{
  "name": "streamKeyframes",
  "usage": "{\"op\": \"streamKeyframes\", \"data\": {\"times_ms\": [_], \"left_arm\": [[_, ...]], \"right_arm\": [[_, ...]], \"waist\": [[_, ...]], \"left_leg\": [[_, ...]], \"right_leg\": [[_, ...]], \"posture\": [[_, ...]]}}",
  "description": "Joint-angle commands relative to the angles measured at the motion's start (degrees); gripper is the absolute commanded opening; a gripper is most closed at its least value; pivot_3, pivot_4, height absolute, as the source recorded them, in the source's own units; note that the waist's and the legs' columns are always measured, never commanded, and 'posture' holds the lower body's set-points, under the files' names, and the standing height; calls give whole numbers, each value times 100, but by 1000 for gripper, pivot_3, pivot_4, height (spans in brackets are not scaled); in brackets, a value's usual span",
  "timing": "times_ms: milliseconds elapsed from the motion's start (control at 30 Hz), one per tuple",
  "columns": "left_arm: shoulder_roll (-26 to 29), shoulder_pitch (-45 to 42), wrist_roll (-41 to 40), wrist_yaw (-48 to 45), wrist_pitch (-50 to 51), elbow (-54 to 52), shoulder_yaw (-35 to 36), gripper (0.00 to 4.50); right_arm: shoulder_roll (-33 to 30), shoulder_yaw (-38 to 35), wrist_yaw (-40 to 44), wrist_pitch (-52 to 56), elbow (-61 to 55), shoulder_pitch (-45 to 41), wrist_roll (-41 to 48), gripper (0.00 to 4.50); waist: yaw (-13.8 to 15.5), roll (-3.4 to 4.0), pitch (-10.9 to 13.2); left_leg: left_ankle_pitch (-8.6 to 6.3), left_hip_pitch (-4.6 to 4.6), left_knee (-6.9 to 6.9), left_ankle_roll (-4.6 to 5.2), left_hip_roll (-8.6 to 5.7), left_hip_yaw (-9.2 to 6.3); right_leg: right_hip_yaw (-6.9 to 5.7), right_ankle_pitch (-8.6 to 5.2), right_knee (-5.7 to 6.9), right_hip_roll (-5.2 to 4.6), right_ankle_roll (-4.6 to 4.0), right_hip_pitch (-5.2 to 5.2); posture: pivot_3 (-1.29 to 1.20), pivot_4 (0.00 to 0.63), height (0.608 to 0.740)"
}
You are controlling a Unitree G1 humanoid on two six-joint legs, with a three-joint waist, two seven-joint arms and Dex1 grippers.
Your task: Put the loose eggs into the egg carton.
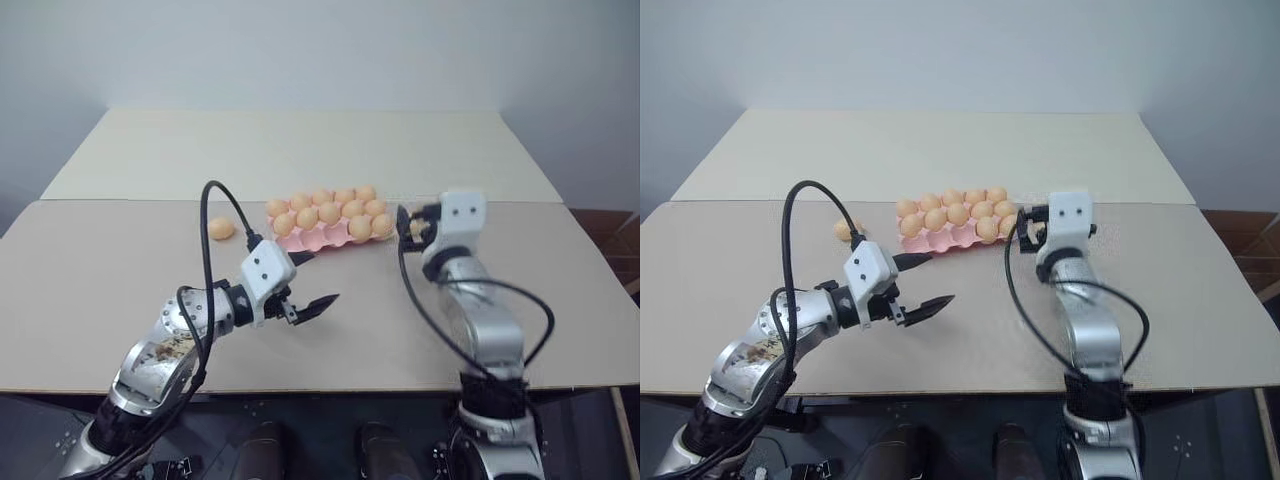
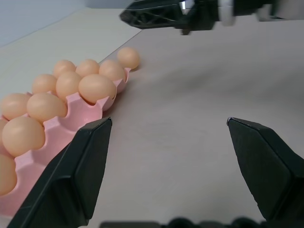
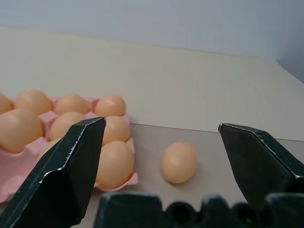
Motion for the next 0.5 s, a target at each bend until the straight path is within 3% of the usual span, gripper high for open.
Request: {"op": "streamKeyframes", "data": {"times_ms": [33, 267, 500], "left_arm": [[-25, -121, 62, -45, -47, -94, -33, 4191], [-43, -46, 121, -59, -47, -161, -59, 4191], [-76, -35, 137, -33, -42, -178, -74, 4191]], "right_arm": [[-77, -342, -145, 345, 821, -704, 97, 4477], [-353, -577, -194, -72, 3088, -1942, 131, 4477], [-439, -671, -138, -382, 4292, -2468, 259, 4477]], "waist": [[7, 0, 0], [-6, 1, 1], [-26, 2, 1]], "left_leg": [[0, -1, 0, 0, 0, 0], [0, -4, 0, 0, -2, 3], [0, -4, 0, 0, -2, 4]], "right_leg": [[-1, 0, 1, -1, 1, 0], [-1, 1, 2, -3, 2, -2], [1, 1, 4, -3, 2, -3]], "posture": [[0, 150, 740], [0, 150, 740], [0, 150, 740]]}}
